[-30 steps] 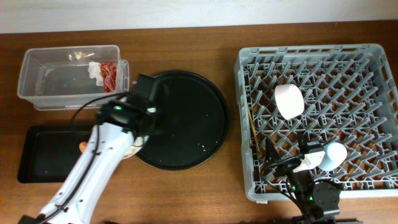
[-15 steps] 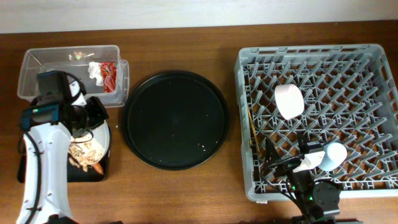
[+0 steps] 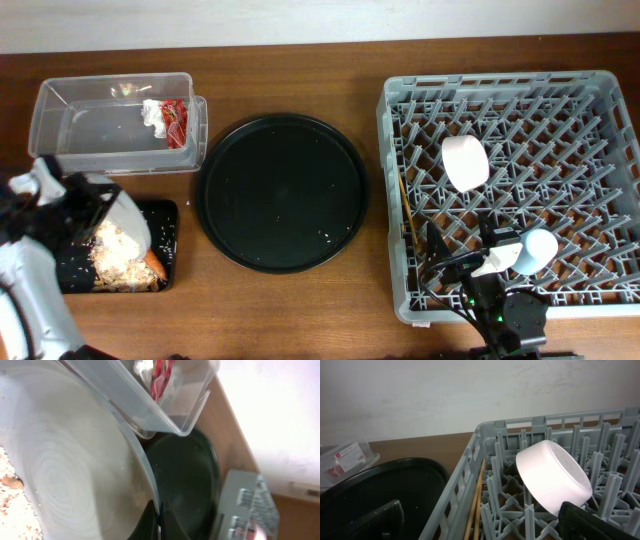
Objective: Sort waste into correct bins and load items into the dishwasher rack
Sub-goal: 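Tip the white plate over the flat black tray to dump scraps, then carry the white plate to the rack and stand it upright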
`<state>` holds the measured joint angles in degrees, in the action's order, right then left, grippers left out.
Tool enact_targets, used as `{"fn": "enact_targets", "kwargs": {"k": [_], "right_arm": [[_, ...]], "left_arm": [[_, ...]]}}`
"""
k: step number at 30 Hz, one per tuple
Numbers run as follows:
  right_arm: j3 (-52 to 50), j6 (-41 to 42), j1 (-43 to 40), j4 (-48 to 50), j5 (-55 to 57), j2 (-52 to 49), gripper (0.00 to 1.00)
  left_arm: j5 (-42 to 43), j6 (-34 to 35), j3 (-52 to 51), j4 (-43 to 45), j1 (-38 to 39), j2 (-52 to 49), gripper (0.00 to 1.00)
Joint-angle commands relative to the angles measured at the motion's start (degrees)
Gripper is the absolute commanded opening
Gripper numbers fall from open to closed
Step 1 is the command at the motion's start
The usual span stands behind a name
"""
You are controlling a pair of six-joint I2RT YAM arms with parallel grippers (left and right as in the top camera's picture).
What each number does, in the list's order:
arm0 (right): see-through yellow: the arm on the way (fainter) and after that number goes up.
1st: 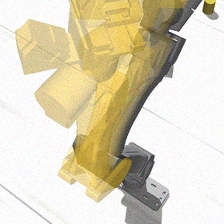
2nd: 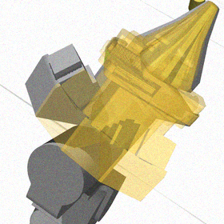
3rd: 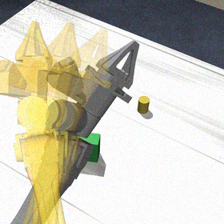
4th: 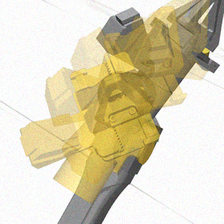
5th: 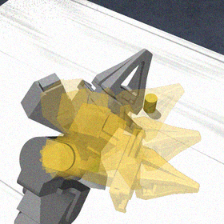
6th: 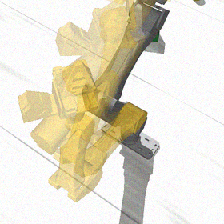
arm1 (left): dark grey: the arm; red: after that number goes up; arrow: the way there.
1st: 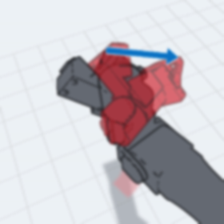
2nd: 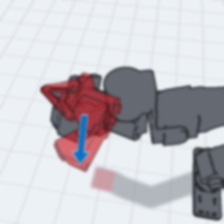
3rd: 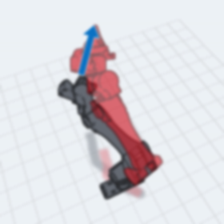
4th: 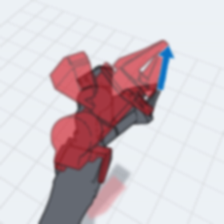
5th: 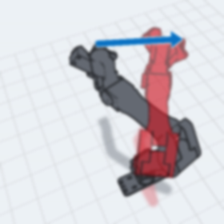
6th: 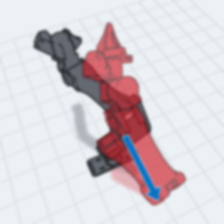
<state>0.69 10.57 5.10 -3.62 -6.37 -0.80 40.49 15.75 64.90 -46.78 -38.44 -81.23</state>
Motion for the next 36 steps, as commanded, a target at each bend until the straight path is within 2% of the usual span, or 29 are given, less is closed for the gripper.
{"fn": "enact_targets", "kwargs": {"k": [1,6,8,11,16,20,21,22,23,24,26,28,30,32,34,35,36], "right_arm": [[-0.4,0.4,-0.3,-0.2,-0.5,0.4,0.98],[-0.4,0.4,-0.3,-0.2,-0.5,0.4,0.98],[-0.4,0.4,-0.3,-0.2,-0.5,0.4,0.98],[-0.4,0.4,-0.3,-0.2,-0.5,0.4,0.98],[-0.4,0.4,-0.3,-0.2,-0.5,0.4,0.98],[-0.4,0.4,-0.3,-0.2,-0.5,0.4,0.98],[-0.4,0.4,-0.3,-0.2,-0.5,0.4,0.98],[-0.4,0.4,-0.3,-0.2,-0.5,0.4,0.98],[-0.4,0.4,-0.3,-0.2,-0.5,0.4,0.98],[-0.4,0.4,-0.3,-0.2,-0.5,0.4,0.98],[-0.4,0.4,-0.3,-0.2,-0.5,0.4,0.98],[-0.4,0.4,-0.3,-0.2,-0.5,0.4,0.98],[-0.4,0.4,-0.3,-0.2,-0.5,0.4,0.98],[-0.4,0.4,-0.3,-0.2,-0.5,0.4,0.98],[-0.4,0.4,-0.3,-0.2,-0.5,0.4,0.98],[-0.4,0.4,-0.3,-0.2,-0.5,0.4,0.98],[-0.4,0.4,-0.3,-0.2,-0.5,0.4,0.98]], "left_arm": [[14.0,-5.7,-2.6,0.7,-8.4,2.8,0.00],[33.2,-16.2,-7.2,0.9,-19.0,2.8,0.01],[36.7,-19.8,-8.0,0.9,-21.4,2.8,0.01],[39.5,-21.5,-8.0,0.9,-21.9,2.8,0.01],[38.7,-21.7,-8.0,-2.1,-21.4,3.6,0.00],[27.6,-21.3,-8.0,-5.0,-21.4,4.5,0.00],[25.6,-18.8,-8.0,-5.0,-21.4,4.4,0.00],[32.7,-19.7,-8.0,-3.8,-21.4,4.4,0.00],[33.0,-19.4,-8.0,-3.8,-21.4,4.4,0.00],[29.0,-16.7,-8.0,-3.7,-21.4,4.4,0.00],[31.4,-20.5,-8.0,-2.8,-21.1,4.4,0.00],[30.5,-18.5,-8.0,-2.2,-20.1,4.7,0.00],[35.5,-19.8,-7.6,-0.6,-16.1,5.7,0.00],[31.0,-19.7,-6.1,-0.1,-9.2,7.5,0.00],[22.2,-19.7,-4.3,1.0,1.9,9.3,0.00],[21.1,-19.1,-3.8,4.9,10.6,9.7,0.00],[20.9,-15.5,-3.8,11.2,18.5,9.4,0.00]]}}
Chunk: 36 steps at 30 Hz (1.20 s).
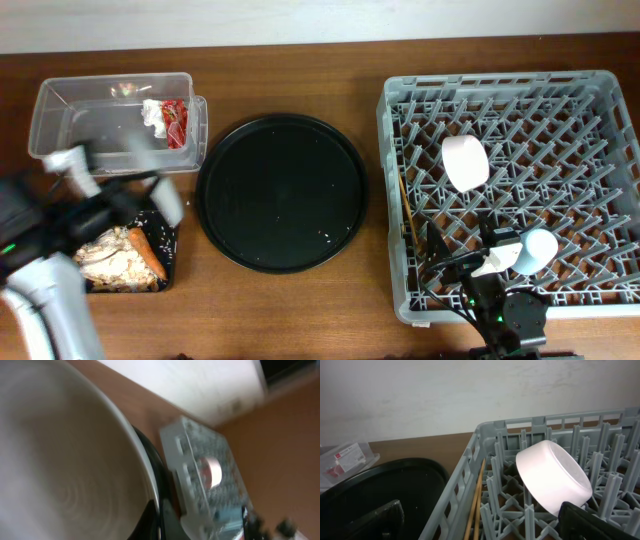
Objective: Sort waste into correct bins and load items into the dishwasher rack
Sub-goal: 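Carry the white plate to the rack and stand it upright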
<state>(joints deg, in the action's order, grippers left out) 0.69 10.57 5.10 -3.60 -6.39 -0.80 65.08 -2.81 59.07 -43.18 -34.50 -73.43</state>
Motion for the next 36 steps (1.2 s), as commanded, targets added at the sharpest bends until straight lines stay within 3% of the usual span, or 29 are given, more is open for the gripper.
{"fn": "enact_targets", "kwargs": {"k": [1,4,6,8,11,13,18,19,20,21,22,24,26,28,29,32,34,36], "right_arm": [[-0.4,0.4,-0.3,-0.2,-0.5,0.4,0.98],[-0.4,0.4,-0.3,-0.2,-0.5,0.4,0.98],[-0.4,0.4,-0.3,-0.2,-0.5,0.4,0.98],[-0.4,0.4,-0.3,-0.2,-0.5,0.4,0.98],[-0.4,0.4,-0.3,-0.2,-0.5,0.4,0.98],[-0.4,0.4,-0.3,-0.2,-0.5,0.4,0.98],[-0.4,0.4,-0.3,-0.2,-0.5,0.4,0.98],[-0.4,0.4,-0.3,-0.2,-0.5,0.4,0.98],[-0.4,0.4,-0.3,-0.2,-0.5,0.4,0.98],[-0.4,0.4,-0.3,-0.2,-0.5,0.4,0.98],[-0.4,0.4,-0.3,-0.2,-0.5,0.4,0.98],[-0.4,0.4,-0.3,-0.2,-0.5,0.4,0.98],[-0.4,0.4,-0.3,-0.2,-0.5,0.4,0.98],[-0.4,0.4,-0.3,-0.2,-0.5,0.4,0.98],[-0.4,0.4,-0.3,-0.2,-0.5,0.4,0.98],[-0.4,0.4,-0.3,-0.2,-0.5,0.4,0.98],[-0.4,0.4,-0.3,-0.2,-0.5,0.4,0.98],[-0.4,0.4,-0.3,-0.2,-0.5,0.4,0.98]], "left_arm": [[-6.5,8.9,2.0,16.9,24.0,0.8,0.00],[-17.8,20.3,2.0,36.4,41.9,-3.3,0.00],[-18.4,24.4,2.0,49.2,50.4,-8.3,0.00],[-18.7,34.8,2.0,68.1,59.0,-17.6,0.00],[-20.9,48.7,2.0,88.4,64.3,-28.5,0.00],[-22.9,56.2,2.0,94.6,66.4,-33.8,0.00],[-24.2,60.7,2.1,95.1,67.1,-39.2,0.01],[-24.5,60.5,2.1,94.6,67.1,-39.2,0.29],[-24.5,60.3,2.1,94.6,67.1,-39.2,0.45],[-24.5,59.0,2.1,94.6,66.9,-39.2,0.68],[-24.3,57.9,2.1,94.6,66.8,-39.2,0.99],[-21.1,56.7,2.1,94.5,65.7,-38.9,0.99],[-17.9,56.1,2.1,91.0,63.1,-37.7,0.99],[-16.8,51.5,2.1,79.0,59.9,-34.0,0.99],[-20.5,41.6,2.2,62.4,57.6,-28.0,0.99],[-37.8,26.9,3.0,33.0,55.6,-14.2,0.99],[-46.4,22.1,3.6,20.0,55.5,-4.0,0.99],[-52.4,22.0,3.7,11.5,55.5,5.5,0.99]]}}
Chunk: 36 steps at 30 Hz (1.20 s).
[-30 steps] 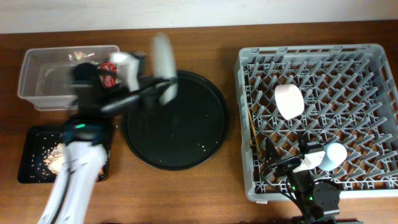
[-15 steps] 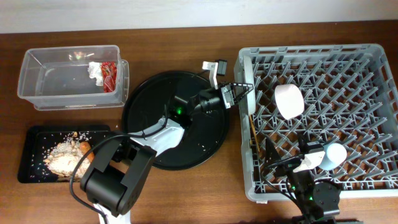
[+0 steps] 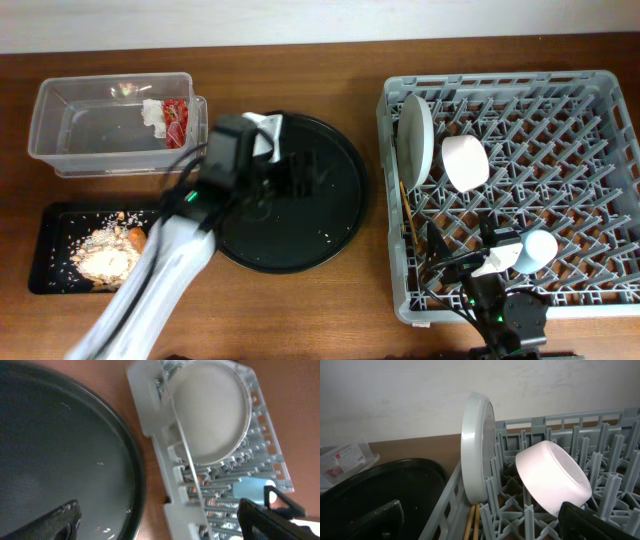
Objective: Sort waste into correct bins and load items into the dishwasher rack
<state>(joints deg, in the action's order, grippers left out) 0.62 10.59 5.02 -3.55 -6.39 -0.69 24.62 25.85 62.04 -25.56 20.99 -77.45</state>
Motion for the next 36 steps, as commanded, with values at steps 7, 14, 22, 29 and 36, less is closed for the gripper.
{"fn": "enact_targets", "kwargs": {"k": [7,14,22,29,36], "right_arm": [[-0.3,0.4,-0.2,-0.2,-0.5,0.3,0.98],[-0.3,0.4,-0.2,-0.2,-0.5,0.3,0.98],[-0.3,0.4,-0.2,-0.2,-0.5,0.3,0.98],[-0.3,0.4,-0.2,-0.2,-0.5,0.3,0.98],[-0.3,0.4,-0.2,-0.2,-0.5,0.3,0.98]], "left_arm": [[-41.6,-7.5,0.6,-24.8,0.0,37.4,0.99],[-41.9,-27.7,-6.8,-13.6,-3.0,41.4,0.99],[-32.9,-27.6,-41.3,9.5,-9.7,67.9,0.99],[-33.0,-27.6,-59.5,19.5,-9.8,77.1,0.99],[-32.8,-27.6,-61.5,21.7,-9.8,77.1,0.99]]}}
